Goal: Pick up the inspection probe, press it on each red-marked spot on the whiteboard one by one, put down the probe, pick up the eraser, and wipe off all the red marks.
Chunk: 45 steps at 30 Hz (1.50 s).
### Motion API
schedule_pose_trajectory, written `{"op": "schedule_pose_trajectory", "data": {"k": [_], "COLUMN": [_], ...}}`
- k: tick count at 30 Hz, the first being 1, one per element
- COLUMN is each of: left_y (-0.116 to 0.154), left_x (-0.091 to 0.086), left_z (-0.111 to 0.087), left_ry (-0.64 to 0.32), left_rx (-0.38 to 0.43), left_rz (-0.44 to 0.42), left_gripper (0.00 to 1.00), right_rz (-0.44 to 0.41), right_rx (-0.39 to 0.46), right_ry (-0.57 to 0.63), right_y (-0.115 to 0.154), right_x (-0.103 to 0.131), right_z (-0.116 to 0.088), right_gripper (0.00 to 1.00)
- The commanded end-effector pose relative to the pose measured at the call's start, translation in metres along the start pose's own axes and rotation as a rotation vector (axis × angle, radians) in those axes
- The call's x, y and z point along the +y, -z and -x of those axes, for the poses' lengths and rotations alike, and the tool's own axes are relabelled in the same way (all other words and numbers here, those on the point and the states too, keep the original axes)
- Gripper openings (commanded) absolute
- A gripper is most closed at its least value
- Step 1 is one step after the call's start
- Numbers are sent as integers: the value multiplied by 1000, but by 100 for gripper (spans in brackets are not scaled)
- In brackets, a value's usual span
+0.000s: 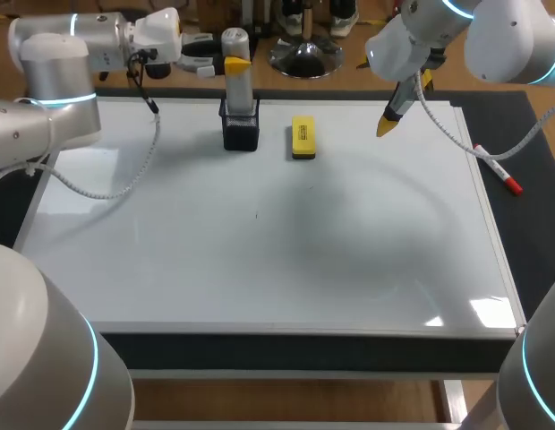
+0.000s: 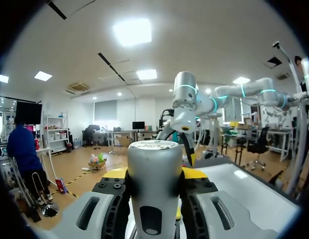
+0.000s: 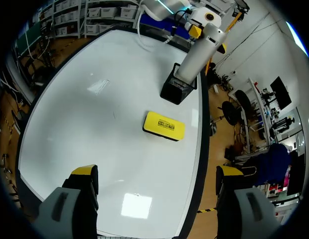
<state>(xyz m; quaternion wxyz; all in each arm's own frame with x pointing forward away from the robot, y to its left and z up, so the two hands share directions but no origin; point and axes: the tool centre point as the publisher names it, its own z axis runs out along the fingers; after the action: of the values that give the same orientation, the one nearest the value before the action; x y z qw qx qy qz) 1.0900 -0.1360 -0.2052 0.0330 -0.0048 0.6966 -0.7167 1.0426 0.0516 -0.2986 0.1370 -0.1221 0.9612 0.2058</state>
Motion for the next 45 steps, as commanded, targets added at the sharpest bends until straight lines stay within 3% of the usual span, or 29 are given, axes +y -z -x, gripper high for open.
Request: {"op": "schedule_pose_trajectory", "data": {"k": [1,25,45], "left_y": [0,5,-1], "left_x": [6,41,53], "left_z": [4,6,9], "left_ry": [4,35,61], "left_rx": [6,24,21], "left_rz": [-6,9,19], "left_gripper": [0,0,0], "right_rz": [-3,-3,-3], "right_rx": [3,3,3], "right_ry": [1,1,1], "right_y": [1,1,1], "right_x": [0,0,0], "right_z": [0,0,0], "right_gripper": [100,100,100]}}
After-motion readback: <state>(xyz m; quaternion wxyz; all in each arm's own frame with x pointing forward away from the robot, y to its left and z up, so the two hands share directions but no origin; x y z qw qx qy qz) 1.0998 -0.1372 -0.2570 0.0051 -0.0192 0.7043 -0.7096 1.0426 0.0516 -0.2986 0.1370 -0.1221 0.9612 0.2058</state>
